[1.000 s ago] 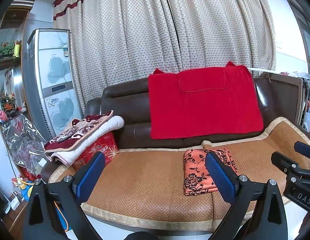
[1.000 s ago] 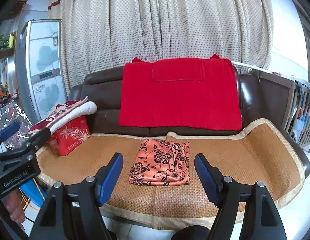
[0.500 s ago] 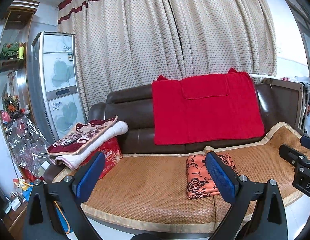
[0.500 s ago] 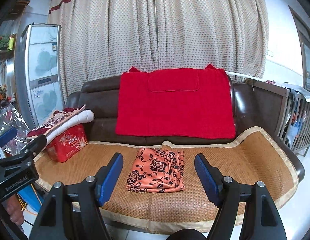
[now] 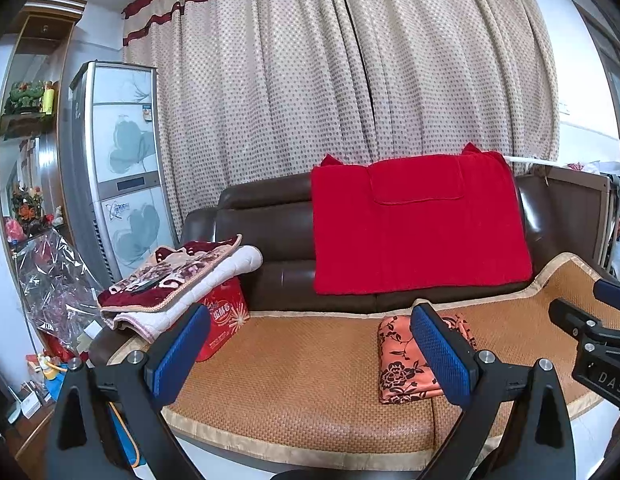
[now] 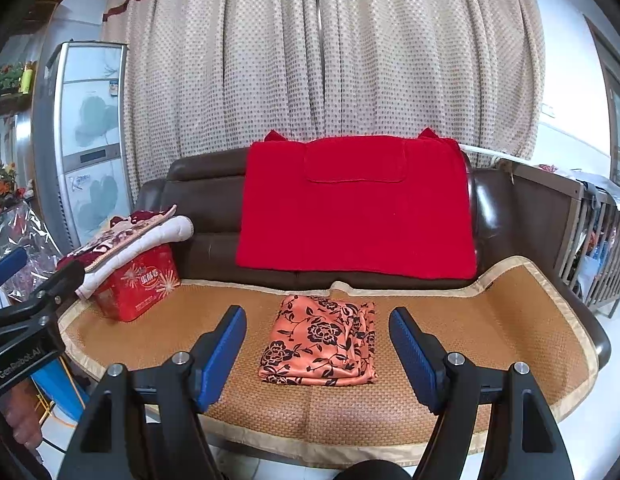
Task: Fold small clothes
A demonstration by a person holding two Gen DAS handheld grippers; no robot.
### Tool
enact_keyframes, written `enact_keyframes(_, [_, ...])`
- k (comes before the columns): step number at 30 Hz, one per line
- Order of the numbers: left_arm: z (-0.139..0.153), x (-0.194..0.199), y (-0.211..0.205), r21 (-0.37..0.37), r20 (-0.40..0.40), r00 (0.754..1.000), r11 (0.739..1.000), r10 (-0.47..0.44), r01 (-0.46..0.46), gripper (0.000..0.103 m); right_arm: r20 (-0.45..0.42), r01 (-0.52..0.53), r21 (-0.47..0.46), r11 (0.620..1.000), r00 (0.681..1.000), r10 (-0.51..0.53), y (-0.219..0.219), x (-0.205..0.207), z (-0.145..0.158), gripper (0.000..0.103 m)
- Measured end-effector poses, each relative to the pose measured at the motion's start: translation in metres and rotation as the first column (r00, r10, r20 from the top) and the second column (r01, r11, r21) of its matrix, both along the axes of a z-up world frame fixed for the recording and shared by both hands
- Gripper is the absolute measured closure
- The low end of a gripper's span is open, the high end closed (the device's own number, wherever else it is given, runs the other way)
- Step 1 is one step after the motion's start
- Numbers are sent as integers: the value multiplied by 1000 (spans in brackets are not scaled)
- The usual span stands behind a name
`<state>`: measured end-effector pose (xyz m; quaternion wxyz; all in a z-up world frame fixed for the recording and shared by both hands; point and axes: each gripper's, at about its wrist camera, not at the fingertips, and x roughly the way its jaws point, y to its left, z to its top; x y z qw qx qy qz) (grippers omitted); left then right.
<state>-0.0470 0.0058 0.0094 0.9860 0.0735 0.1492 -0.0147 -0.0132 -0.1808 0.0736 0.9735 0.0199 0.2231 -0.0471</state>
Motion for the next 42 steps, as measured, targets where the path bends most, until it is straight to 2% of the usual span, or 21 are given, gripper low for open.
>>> enact_keyframes(14, [-9,59,-3,-12,-67,996,998,58,-59,3,-68,-35,2,999,997,35,4,66,-14,26])
enact_keyframes(19, [-14,69,-9,0,-82,995,998,56,-56,3,-85,-22,29,999,996,24,-5,74,-23,26])
enact_keyframes(33, [-24,90,-25,-15,-113,994,1000,16,-17,3,-109,-5,23,1000,994,7,-10,91,-33,26])
enact_keyframes(42, [-34,116,-32,-18,-142,990,1000,7,-10,3,-131,-9,15,1000,991,11,-8,120,-40,25])
